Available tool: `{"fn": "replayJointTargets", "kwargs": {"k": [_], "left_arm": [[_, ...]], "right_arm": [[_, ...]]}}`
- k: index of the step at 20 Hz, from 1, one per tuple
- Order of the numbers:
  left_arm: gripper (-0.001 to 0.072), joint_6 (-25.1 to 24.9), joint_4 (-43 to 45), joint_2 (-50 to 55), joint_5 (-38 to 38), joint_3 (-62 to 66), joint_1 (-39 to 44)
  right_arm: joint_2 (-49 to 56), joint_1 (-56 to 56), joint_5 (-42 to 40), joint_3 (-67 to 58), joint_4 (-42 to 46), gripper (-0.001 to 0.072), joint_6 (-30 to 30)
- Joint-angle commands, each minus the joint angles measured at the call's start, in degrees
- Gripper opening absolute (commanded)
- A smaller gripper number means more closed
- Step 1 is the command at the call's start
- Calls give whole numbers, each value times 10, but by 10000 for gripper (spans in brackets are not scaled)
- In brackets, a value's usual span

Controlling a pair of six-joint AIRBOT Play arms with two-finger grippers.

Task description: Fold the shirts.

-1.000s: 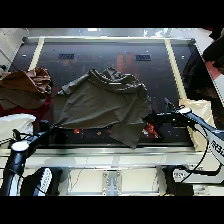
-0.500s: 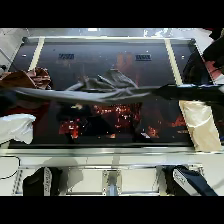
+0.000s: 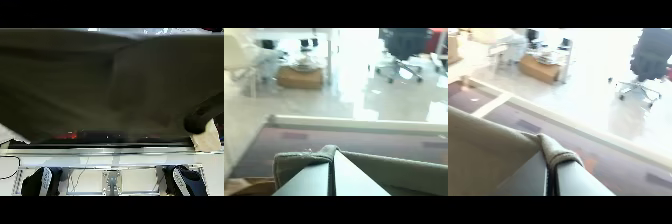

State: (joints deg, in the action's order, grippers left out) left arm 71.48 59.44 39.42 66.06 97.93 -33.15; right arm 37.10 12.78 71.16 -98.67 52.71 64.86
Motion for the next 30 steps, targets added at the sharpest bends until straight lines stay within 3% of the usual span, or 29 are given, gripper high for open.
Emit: {"fn": "replayJointTargets", "kwargs": {"k": [1, 4, 8, 10, 13, 15, 17, 21, 25, 27, 30], "left_arm": [[5, -6, -94, 118, 85, 47, 23], [5, -5, 3, 244, 135, 45, 136], [6, 3, 229, 428, 120, 45, 270], [7, 5, 297, 520, 93, 45, 297], [7, 34, 310, 626, 15, 46, 312], [6, 68, 323, 662, -42, 46, 319], [6, 68, 323, 672, -71, 46, 323], [6, 113, 323, 664, -20, 46, 323], [6, 107, 316, 627, 66, 37, 333], [6, 107, 318, 594, 66, -3, 339], [6, 107, 316, 551, 62, -112, 349]], "right_arm": [[90, 0, 41, -8, 27, 19, 24], [227, -7, 47, 43, -36, 19, 14], [418, -47, 5, 68, -23, 19, -11], [511, -66, -58, 68, -13, 19, -11], [612, -80, -173, 63, -17, 19, -10], [647, -82, -238, 62, -21, 19, -8], [658, -81, -271, 62, -16, 19, -8], [656, -80, -224, 62, -4, 18, -8], [611, -85, -123, 65, 121, 17, 31], [593, -85, -47, 71, 189, 17, 42], [585, -85, -23, 127, 202, 17, 42]]}}
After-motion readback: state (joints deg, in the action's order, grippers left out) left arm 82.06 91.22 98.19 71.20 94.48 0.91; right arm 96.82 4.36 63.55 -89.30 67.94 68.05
